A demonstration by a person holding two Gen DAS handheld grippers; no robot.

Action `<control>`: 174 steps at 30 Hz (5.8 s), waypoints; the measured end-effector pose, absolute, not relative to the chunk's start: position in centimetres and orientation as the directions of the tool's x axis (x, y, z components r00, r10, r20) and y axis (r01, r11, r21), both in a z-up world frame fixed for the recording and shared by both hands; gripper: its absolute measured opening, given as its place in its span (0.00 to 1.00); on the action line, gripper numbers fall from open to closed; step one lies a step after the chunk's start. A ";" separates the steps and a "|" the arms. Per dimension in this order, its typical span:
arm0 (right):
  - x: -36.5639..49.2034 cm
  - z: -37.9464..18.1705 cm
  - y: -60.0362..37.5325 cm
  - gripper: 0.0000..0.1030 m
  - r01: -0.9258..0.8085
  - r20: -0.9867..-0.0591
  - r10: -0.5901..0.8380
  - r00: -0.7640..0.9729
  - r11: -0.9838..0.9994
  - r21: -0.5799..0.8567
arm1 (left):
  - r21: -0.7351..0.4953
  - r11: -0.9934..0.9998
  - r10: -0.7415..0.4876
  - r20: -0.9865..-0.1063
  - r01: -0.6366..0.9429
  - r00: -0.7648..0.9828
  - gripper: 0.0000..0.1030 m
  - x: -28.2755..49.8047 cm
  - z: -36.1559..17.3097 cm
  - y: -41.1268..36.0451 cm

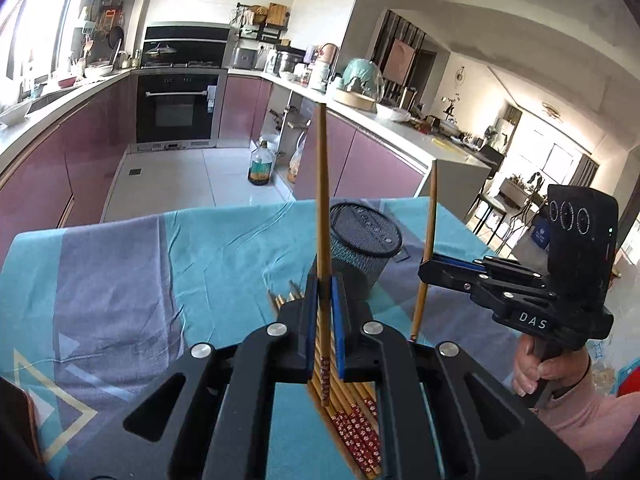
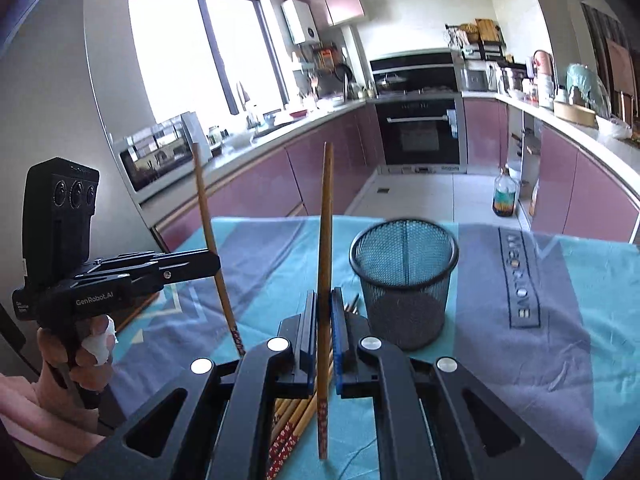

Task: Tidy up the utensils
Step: 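Grasp one chopstick with the right tool and lift it upright, then carry the chopstick over the black mesh cup and lower it inside, then open the right tool, release the chopstick, and pull back, then move the right tool back over the chopstick row and lower it, then grasp another chopstick with the right tool and lift it upright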

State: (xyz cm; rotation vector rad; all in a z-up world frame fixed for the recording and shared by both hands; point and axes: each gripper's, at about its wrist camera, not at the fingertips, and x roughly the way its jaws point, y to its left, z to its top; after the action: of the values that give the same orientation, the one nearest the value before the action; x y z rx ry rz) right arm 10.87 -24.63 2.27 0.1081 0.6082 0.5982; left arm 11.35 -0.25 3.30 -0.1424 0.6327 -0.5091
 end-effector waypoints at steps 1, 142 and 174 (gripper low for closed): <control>10.9 2.6 -24.8 0.05 -0.499 -0.494 0.563 0.663 0.824 0.269 | -0.287 0.862 -0.507 -0.510 0.419 0.695 0.07 11.3 4.1 -0.2; 12.5 -7.5 -20.0 0.35 -0.432 -0.772 0.329 0.543 0.898 0.079 | -0.028 0.931 -0.250 -0.776 0.365 0.579 0.36 14.5 -9.4 -4.8; 13.8 -7.3 -21.1 0.05 -0.413 -0.756 0.403 0.516 0.890 0.192 | -0.104 0.941 -0.279 -0.774 0.321 0.569 0.09 15.7 -9.4 -5.3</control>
State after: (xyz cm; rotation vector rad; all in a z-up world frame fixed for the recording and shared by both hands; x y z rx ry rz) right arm 13.82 -21.06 -7.34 -0.0124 0.9045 0.4896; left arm 15.75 -5.34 -9.42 0.0504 0.8992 -0.3526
